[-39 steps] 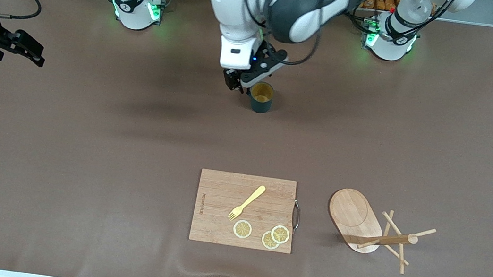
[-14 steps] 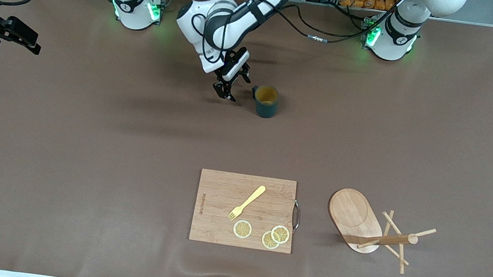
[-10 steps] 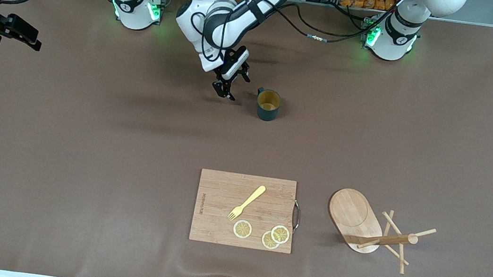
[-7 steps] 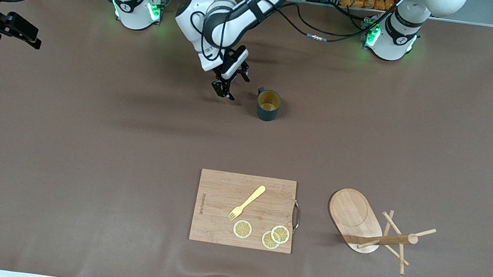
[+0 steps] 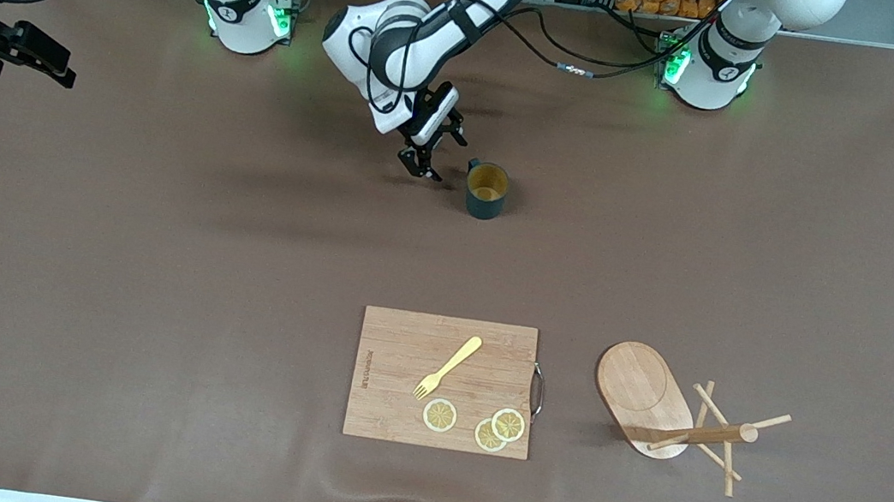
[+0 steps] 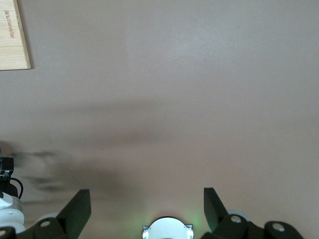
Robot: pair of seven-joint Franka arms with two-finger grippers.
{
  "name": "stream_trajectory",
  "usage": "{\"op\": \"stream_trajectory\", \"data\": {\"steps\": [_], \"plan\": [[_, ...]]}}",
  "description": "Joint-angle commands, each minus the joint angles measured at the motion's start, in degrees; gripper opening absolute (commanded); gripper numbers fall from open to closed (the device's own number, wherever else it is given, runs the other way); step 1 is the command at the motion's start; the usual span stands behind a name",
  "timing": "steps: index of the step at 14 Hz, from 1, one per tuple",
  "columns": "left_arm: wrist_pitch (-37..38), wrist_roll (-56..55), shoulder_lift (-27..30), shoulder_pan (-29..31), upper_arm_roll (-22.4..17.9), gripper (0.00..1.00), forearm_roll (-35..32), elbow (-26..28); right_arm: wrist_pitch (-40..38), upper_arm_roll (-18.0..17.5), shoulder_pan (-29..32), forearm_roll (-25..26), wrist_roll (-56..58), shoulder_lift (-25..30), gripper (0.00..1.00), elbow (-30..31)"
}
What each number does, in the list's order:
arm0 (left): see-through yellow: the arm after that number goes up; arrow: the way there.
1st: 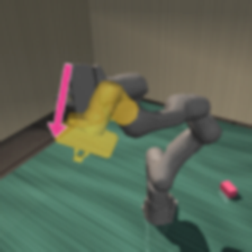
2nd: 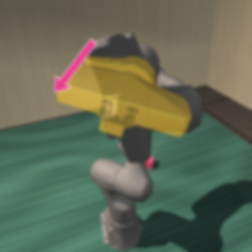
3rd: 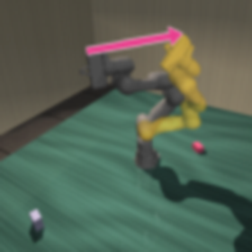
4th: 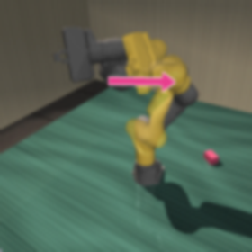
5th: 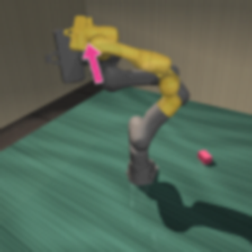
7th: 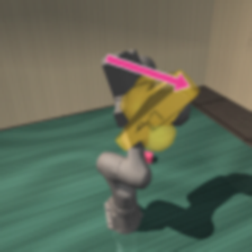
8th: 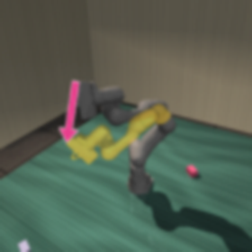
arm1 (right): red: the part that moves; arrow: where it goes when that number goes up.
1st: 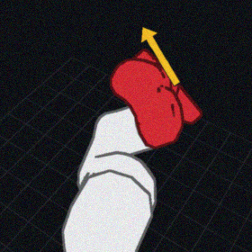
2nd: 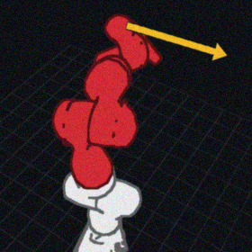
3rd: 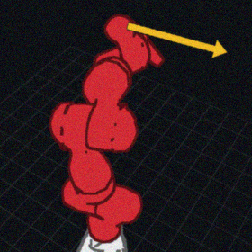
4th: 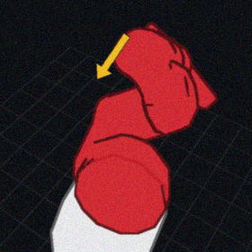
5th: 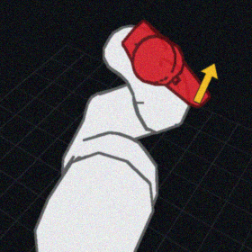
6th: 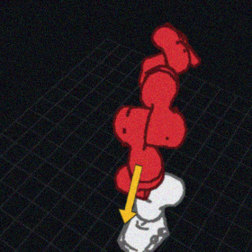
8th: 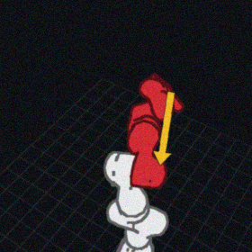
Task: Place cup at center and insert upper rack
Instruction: 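Reach the left gripper to the teal mug rim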
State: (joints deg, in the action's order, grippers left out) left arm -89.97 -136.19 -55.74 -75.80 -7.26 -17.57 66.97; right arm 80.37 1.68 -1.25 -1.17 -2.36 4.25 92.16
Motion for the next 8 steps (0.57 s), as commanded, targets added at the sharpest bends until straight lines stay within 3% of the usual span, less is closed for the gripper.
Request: {"op": "stream_trajectory", "data": {"steps": [1,8], "plan": [[1.6,1.7,0.8,-0.9,0.5,1.00,-1.5,2.6,-0.5,-0.5,0.8,-1.6,-0.5,0.9,1.00,0.4],[1.2,16.6,2.9,-0.9,0.7,0.99,-5.9,7.1,-1.3,-0.6,0.6,-1.6,-0.5,0.9,1.00,0.5]]}}
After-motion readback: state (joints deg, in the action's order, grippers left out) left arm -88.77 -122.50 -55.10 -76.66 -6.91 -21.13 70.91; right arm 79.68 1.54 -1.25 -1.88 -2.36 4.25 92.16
